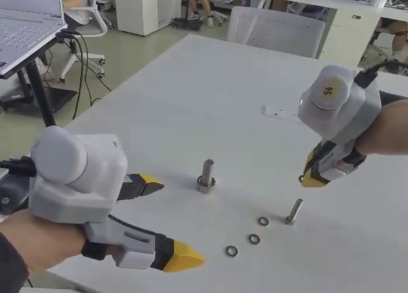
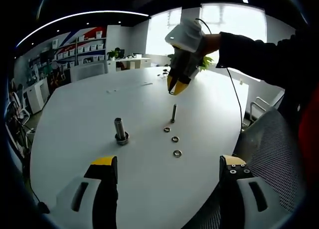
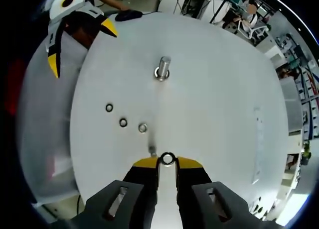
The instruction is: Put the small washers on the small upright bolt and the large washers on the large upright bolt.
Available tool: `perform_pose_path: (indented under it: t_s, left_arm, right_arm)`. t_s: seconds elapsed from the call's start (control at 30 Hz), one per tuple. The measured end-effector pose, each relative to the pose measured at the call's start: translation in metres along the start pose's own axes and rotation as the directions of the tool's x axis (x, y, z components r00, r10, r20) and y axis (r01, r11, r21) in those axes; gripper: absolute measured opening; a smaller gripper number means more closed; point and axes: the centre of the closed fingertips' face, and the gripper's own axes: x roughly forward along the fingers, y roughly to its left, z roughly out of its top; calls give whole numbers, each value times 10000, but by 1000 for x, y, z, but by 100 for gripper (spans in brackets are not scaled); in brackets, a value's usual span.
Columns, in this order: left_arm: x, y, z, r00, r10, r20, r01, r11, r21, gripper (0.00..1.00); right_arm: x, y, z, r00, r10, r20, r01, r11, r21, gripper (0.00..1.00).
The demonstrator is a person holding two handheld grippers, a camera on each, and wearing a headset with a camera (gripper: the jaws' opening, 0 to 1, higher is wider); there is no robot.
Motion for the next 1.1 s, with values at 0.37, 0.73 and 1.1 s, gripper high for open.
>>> perform_pose_path:
  t_s: [0.37, 0.73, 1.1]
  left_arm:
    - [1, -2, 1, 10000, -31, -4, 31, 10000, 60, 84]
    - [2, -2, 2, 10000, -57, 21, 57, 10000, 45, 84]
    - [2, 0, 1, 10000, -65, -6, 65, 10000, 35, 84]
  right_arm:
    - [5, 8, -9, 9996, 238, -169, -238, 9997, 26, 13]
    - [16, 10, -9, 9986, 468, -235, -470, 9989, -69, 13]
    - [24, 10, -7, 9971, 673, -348, -679, 9976, -165, 13]
